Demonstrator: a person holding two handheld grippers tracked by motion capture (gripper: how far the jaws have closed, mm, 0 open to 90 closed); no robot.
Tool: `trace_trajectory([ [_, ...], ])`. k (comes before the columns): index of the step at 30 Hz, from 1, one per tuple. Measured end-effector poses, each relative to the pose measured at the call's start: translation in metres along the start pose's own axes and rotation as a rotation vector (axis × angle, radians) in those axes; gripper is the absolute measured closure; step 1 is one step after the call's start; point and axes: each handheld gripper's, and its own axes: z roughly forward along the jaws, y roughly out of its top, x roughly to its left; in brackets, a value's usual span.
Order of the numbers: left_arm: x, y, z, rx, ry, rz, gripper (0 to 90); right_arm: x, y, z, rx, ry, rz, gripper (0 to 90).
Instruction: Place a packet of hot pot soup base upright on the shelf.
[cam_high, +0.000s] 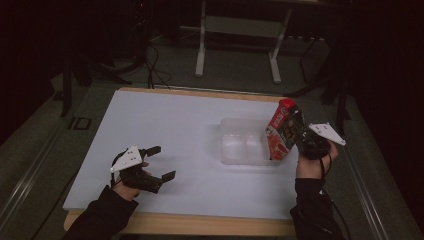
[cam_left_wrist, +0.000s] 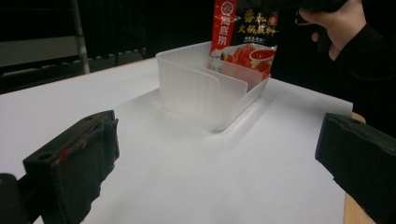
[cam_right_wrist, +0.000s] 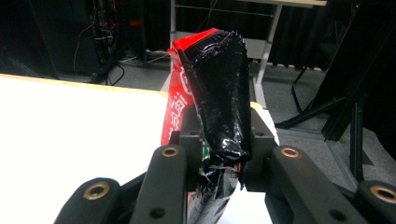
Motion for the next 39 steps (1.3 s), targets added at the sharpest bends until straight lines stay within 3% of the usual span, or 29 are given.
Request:
trace_trajectory([
  [4,0.001,0.0,-0.001,-0.002,0.001,0.0,0.2,-0.002,0.002,0.001,0.011,0.022,0.033,71.0],
  [10,0.002,0.001,-0.003,-0.006,0.005,-0.001,0.2,-0.007,0.015,-0.003,0.004,0.047,0.056,50.8],
  [12,0.001,0.001,-0.003,-0.002,0.007,0.005,0.1,-0.008,0.018,-0.004,-0.002,0.051,0.053,48.2],
  [13,0.001,0.002,-0.004,-0.005,0.006,0.005,0.2,-0.006,0.03,-0.009,-0.018,0.08,0.039,40.9],
  [18,0.002,0.003,-0.005,-0.01,0.008,0.005,0.2,0.002,0.045,-0.016,-0.03,0.126,0.008,33.4],
  [22,0.002,0.003,-0.005,-0.008,0.008,0.006,0.2,0.011,0.057,-0.022,-0.048,0.218,-0.012,21.5],
  [24,0.001,0.003,-0.006,-0.01,0.008,0.008,0.2,0.015,0.059,-0.023,-0.047,0.265,0.001,17.8],
  [34,0.0,0.003,-0.005,-0.001,0.002,0.019,0.2,0.035,0.059,-0.031,-0.065,0.403,-0.011,12.4],
  [36,0.0,0.003,-0.005,-0.002,0.001,0.017,0.2,0.038,0.058,-0.032,-0.065,0.41,-0.024,12.4],
  [39,0.0,0.003,-0.005,-0.003,0.0,0.015,0.2,0.049,0.052,-0.034,-0.063,0.467,-0.061,12.5],
])
